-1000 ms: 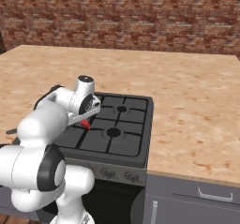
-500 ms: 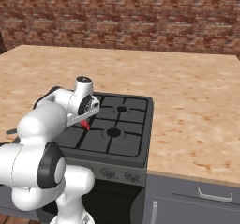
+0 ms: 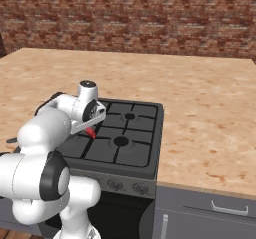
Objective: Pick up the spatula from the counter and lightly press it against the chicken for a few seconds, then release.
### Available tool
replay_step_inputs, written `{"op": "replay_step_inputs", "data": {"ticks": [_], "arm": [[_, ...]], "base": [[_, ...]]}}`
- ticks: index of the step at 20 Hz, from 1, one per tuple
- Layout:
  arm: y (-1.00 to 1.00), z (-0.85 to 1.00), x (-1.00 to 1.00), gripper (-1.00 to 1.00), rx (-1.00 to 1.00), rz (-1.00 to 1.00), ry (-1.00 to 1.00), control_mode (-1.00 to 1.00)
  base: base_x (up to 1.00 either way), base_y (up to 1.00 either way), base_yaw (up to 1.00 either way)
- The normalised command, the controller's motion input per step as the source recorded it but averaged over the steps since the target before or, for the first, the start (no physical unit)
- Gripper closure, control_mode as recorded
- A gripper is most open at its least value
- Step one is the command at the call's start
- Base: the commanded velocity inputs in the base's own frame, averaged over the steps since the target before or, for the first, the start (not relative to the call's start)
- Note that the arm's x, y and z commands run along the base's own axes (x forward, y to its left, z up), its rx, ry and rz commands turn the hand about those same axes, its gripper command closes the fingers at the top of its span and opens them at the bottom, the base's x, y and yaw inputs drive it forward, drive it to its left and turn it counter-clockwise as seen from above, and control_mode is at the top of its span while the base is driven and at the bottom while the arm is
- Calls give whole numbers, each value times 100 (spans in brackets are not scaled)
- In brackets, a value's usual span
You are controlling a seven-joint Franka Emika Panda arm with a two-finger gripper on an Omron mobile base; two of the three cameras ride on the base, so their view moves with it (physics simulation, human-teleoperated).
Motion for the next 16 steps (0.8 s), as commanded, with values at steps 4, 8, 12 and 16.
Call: {"op": "replay_step_inputs", "data": {"ticks": [4, 8, 12, 16], "arm": [[0, 0, 0, 100, -1, 0, 3, -100], [0, 14, -2, 100, 0, 1, 0, -100], [0, 44, -11, 100, 0, 5, 0, -100], [0, 43, -10, 100, 0, 6, 0, -100]], "base": [[0, 0, 0], [0, 0, 0], [0, 0, 0], [0, 0, 0]]}}
